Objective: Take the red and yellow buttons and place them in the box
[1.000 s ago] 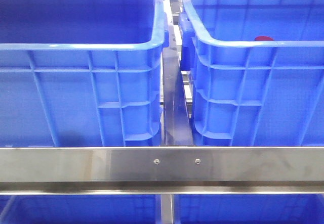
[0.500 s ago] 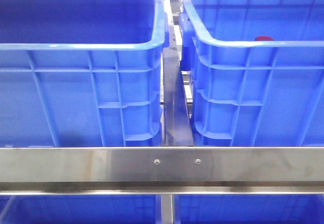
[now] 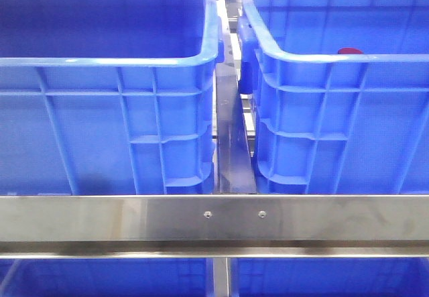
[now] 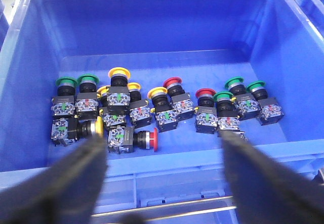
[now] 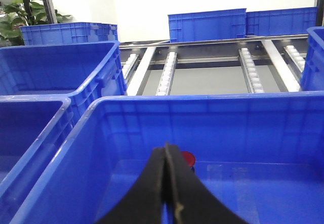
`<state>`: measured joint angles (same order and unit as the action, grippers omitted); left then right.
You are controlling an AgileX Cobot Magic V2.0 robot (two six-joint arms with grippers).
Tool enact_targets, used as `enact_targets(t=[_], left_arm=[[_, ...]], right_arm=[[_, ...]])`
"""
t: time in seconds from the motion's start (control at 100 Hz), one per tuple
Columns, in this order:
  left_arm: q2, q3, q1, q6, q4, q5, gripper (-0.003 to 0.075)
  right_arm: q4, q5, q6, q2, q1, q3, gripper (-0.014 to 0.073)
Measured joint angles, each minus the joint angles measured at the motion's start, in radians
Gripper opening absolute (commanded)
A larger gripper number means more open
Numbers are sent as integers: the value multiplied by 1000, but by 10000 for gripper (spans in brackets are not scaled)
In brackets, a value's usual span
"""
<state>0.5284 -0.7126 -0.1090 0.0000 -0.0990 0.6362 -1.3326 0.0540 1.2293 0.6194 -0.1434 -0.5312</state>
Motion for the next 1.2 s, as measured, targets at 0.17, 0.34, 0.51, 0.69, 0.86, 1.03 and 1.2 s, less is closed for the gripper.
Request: enact_targets(t=[0.17,0.34,0.51,0.69,0.86,1.03,1.2], left_arm=[[31,-3,0,0,4,-5,534],[164,-54,0,0,9,-7,534],[360,-160,0,0,40,-7,534],[595,-308,0,0,88,-7,534],[797,-442,0,0,111,12,534],[971,-552,2,0,136,48,534],[1074,-617,39,-9,139,49,534]], right_arm=[[0,0,0,0,0,0,-68],[0,0,0,0,0,0,-68],[0,0,0,0,0,0,-68],[0,0,0,0,0,0,-68],[0,0,0,0,0,0,-68],[0,0,0,0,0,0,-68],[0,0,0,0,0,0,-68]])
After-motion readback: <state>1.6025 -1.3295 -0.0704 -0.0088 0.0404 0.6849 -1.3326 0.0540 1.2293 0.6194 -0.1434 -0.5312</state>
